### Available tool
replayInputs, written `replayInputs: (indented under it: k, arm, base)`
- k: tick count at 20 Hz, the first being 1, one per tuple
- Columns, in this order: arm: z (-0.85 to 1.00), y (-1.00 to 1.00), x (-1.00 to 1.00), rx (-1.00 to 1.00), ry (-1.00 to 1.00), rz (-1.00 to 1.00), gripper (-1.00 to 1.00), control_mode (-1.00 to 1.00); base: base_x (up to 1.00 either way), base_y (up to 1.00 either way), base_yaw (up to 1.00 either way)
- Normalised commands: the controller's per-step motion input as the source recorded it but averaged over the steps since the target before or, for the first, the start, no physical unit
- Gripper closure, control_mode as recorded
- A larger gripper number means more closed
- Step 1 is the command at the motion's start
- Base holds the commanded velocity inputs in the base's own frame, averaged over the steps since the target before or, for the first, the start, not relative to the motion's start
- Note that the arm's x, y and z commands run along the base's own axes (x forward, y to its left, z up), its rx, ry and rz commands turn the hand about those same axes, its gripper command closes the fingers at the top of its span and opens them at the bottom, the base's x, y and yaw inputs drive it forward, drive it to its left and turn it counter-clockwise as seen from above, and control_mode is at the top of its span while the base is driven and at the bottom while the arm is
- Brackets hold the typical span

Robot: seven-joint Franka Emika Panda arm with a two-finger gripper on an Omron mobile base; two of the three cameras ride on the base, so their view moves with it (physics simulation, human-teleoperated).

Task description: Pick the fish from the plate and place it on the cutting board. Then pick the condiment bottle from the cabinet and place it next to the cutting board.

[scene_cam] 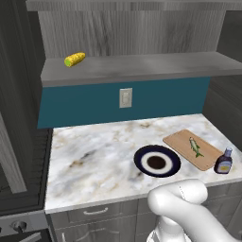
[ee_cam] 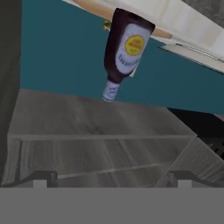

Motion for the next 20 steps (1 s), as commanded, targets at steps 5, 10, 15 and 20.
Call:
replayInputs:
  k: [5,10,15,20]
  arm:
    - [0.08,-0.3,-0.24,0.0,0.0,0.0,-1.0,-1.0]
    - [0.19,-0.24,-0.01,0.01,0.0,0.0,-1.0,-1.0]
    - [0.27,-0.22,0.0,0.01,0.0,0.0,-1.0,-1.0]
    - [0.31,-0.2,0.0,0.01,0.0,0.0,-1.0,-1.0]
  base:
    - [0.0,0.0,0.0]
    - [0.0,0.0,0.0]
    - [0.0,0.0,0.0]
    - [0.0,0.0,0.0]
